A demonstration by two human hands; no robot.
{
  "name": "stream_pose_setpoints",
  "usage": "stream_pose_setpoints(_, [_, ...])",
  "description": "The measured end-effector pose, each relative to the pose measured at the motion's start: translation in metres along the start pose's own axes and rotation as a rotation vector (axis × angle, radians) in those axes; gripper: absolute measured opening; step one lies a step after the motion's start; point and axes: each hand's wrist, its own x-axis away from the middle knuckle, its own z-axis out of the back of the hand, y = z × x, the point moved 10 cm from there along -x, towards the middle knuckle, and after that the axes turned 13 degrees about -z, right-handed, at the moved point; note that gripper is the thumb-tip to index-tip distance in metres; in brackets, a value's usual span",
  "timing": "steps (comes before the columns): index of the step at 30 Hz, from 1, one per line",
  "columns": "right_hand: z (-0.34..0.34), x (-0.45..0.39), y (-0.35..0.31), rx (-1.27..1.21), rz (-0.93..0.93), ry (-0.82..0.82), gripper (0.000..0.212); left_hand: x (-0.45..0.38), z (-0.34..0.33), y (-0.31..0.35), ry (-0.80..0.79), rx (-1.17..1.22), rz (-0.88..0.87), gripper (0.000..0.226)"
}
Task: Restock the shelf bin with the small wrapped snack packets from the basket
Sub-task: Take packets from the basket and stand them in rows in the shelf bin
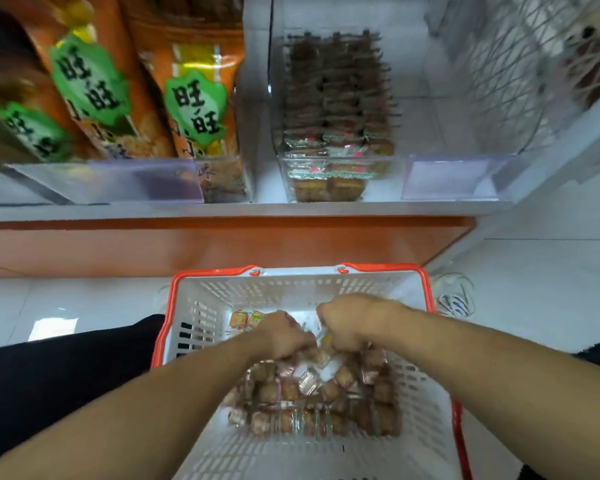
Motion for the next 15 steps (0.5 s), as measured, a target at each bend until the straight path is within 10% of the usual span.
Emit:
stream_pose_setpoints(8, [0.172,0.157,0.021,0.076,0.064,0.332,0.034,0.096,0.098,0.176,-0.04,0.675,-0.348,0.013])
stream_pose_setpoints(15, [0.221,0.18,0.049,-0.755,0.264,0.314,0.04,0.154,0.165,0.211,0.096,1.01,-0.486,0.054])
